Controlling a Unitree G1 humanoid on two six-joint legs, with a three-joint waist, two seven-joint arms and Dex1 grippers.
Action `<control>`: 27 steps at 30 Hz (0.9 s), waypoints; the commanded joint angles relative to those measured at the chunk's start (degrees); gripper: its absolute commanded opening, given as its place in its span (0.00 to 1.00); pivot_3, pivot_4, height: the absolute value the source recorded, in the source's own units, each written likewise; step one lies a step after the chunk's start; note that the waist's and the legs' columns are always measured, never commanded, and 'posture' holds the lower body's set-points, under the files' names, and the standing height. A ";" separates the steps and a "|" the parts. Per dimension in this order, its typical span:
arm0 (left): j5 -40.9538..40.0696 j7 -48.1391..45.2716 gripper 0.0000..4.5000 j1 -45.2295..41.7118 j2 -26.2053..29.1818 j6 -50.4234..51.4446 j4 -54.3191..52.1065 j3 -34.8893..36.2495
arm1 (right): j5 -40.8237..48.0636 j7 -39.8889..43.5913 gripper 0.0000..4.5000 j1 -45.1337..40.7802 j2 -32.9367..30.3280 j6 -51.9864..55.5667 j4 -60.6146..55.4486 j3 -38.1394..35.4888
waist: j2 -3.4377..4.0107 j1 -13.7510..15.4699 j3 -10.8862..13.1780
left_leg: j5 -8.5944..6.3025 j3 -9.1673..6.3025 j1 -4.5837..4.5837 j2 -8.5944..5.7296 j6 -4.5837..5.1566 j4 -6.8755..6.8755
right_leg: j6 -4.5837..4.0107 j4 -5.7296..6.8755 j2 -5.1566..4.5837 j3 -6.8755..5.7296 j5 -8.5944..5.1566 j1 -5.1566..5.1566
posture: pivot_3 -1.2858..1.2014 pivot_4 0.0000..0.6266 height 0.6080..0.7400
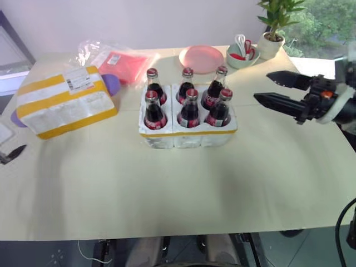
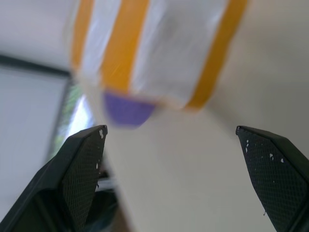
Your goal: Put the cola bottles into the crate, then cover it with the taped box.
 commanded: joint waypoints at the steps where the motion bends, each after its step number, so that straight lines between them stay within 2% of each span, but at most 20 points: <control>1: 8.74 11.12 1.00 -8.18 1.46 -11.10 13.90 -6.78 | -0.43 0.54 0.99 -2.29 -0.17 -1.66 0.98 0.30 | 0.00 0.58 0.00 | -0.02 0.01 0.01 -0.03 0.00 0.00 | 0.01 0.01 -0.02 0.00 0.00 -0.01 | 0.52 0.24 1.00; 7: 22.17 25.13 1.00 -28.30 -1.15 -19.43 36.91 -22.85 | -0.75 0.20 0.99 -3.80 -0.85 -1.08 2.24 0.51 | -0.19 0.81 -0.09 | 0.01 0.01 -0.04 -0.07 0.04 0.01 | 0.04 0.09 0.02 -0.07 0.03 -0.06 | 0.52 0.24 1.00; 12: 27.45 31.68 1.00 -38.46 -5.03 -20.12 46.89 -30.90 | -0.19 -0.22 0.99 -3.13 -2.77 0.19 1.59 -1.47 | -0.21 0.44 -0.11 | 0.00 0.15 -0.02 -0.09 0.09 0.03 | 0.07 0.20 0.00 -0.05 0.04 -0.10 | 0.52 0.24 1.00; 20: 28.10 34.75 1.00 -44.48 -10.17 -16.75 53.40 -35.30 | 1.27 -1.68 0.99 -0.94 -7.43 3.28 0.10 -7.59 | -0.30 0.41 -0.15 | 0.00 0.26 -0.01 -0.06 0.11 0.12 | 0.09 0.34 -0.03 -0.02 0.05 -0.13 | 0.52 0.24 1.00; 27: 28.42 35.01 1.00 -47.34 -12.08 -14.61 54.66 -36.89 | 3.33 -3.55 0.99 1.38 -8.46 5.67 -1.49 -11.75 | -0.37 0.47 -0.19 | 0.00 0.27 -0.01 -0.07 0.11 0.30 | 0.09 0.51 -0.07 -0.01 0.05 -0.11 | 0.52 0.24 1.00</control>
